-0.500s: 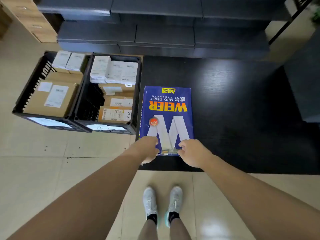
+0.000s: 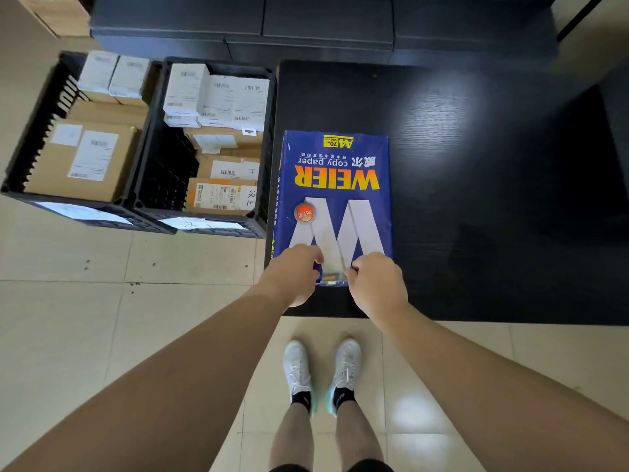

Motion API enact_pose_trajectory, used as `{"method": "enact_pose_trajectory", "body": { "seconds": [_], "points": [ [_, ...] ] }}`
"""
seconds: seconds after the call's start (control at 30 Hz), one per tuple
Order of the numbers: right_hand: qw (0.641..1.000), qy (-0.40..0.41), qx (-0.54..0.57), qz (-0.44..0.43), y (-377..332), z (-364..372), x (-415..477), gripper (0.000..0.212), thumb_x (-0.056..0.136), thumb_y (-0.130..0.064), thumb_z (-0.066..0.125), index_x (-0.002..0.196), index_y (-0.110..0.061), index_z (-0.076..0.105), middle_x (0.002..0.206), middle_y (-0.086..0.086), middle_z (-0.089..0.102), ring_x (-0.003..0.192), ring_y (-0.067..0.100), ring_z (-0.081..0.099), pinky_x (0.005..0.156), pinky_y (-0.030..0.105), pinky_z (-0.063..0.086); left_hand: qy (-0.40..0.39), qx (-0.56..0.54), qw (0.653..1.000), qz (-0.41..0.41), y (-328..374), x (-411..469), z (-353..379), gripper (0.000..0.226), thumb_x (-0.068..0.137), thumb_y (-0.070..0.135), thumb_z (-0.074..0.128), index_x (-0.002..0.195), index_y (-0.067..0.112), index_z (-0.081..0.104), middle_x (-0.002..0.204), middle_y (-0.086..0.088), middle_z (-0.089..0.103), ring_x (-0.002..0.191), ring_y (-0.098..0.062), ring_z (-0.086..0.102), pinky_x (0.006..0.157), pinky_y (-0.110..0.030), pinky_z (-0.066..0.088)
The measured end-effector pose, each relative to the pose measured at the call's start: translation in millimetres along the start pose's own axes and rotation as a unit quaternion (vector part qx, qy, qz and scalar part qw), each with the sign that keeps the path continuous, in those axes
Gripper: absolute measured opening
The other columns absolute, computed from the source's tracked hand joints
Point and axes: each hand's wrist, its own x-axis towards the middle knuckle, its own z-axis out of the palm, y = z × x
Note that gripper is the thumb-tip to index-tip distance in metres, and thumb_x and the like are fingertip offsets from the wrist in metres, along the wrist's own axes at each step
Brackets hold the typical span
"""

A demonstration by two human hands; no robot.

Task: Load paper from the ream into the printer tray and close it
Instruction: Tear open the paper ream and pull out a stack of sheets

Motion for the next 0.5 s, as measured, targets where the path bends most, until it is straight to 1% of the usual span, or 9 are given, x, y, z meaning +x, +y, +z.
{"method": "enact_pose_trajectory", "body": {
  "seconds": [0.07,0.13,0.2,0.27,0.4,0.47,0.5],
  "points": [
    [1.0,0.009,-0.002,0.002,-0.1,1.2,1.1,0.027,0.097,-0.03,0.055,0.09,-0.011,0.074,0.082,0.005,0.068,0.068,0.019,0.055,0.069,0.03,0.045,0.003,-0.002,1.0,0.002,0.9,-0.2,1.1,0.027,0.096,0.012,0.054,0.121,0.018,0.062,0.121,-0.006,0.059,0.108,-0.028,0.058,0.095,-0.042,0.051],
    [1.0,0.017,0.001,0.005,-0.6,2.8,2.4,0.025,0.096,-0.031,0.057,0.092,-0.014,0.074,0.084,0.003,0.071,0.073,0.019,0.062,0.074,0.032,0.048,0.007,0.001,1.0,0.004,1.3,-0.9,2.9,0.025,0.096,0.013,0.055,0.118,0.018,0.063,0.118,-0.005,0.06,0.107,-0.027,0.059,0.094,-0.043,0.051],
    [1.0,0.018,-0.008,0.009,-2.6,3.9,3.1,0.021,0.095,-0.03,0.058,0.096,-0.017,0.075,0.089,0.001,0.072,0.08,0.019,0.067,0.078,0.033,0.048,0.011,0.003,1.0,0.004,1.1,-1.3,4.6,0.023,0.096,0.014,0.056,0.117,0.019,0.063,0.117,-0.005,0.061,0.106,-0.027,0.059,0.094,-0.044,0.051],
    [1.0,0.02,-0.009,0.021,-4.9,5.2,3.8,0.02,0.095,-0.03,0.059,0.096,-0.017,0.074,0.092,0.0,0.073,0.083,0.02,0.067,0.079,0.033,0.047,0.012,0.004,1.0,0.003,2.0,-1.4,4.9,0.022,0.096,0.015,0.057,0.116,0.019,0.063,0.117,-0.004,0.061,0.105,-0.026,0.059,0.093,-0.043,0.051],
    [0.995,0.014,0.065,0.075,-5.4,5.1,6.9,0.023,0.096,-0.029,0.056,0.093,-0.014,0.073,0.09,0.002,0.073,0.083,0.021,0.067,0.081,0.033,0.048,0.016,0.002,1.0,-0.011,3.2,-1.1,6.0,0.019,0.096,0.019,0.058,0.114,0.02,0.064,0.116,-0.003,0.063,0.105,-0.026,0.061,0.093,-0.044,0.053],
    [0.993,0.005,0.087,0.08,-4.0,5.5,7.4,0.021,0.096,-0.029,0.057,0.093,-0.015,0.072,0.089,0.002,0.073,0.081,0.02,0.067,0.081,0.034,0.051,0.033,0.012,0.999,-0.038,5.9,-1.2,8.7,0.017,0.096,0.028,0.059,0.109,0.019,0.066,0.112,-0.003,0.065,0.104,-0.028,0.062,0.092,-0.045,0.053],
    [0.991,0.002,0.103,0.082,-2.7,5.2,7.6,0.021,0.096,-0.028,0.057,0.093,-0.015,0.072,0.089,0.002,0.072,0.08,0.019,0.066,0.078,0.033,0.052,0.045,0.026,0.997,-0.056,9.0,-1.2,10.0,0.02,0.095,0.033,0.059,0.106,0.017,0.066,0.109,-0.003,0.066,0.102,-0.028,0.063,0.092,-0.045,0.052]
  ]
}}
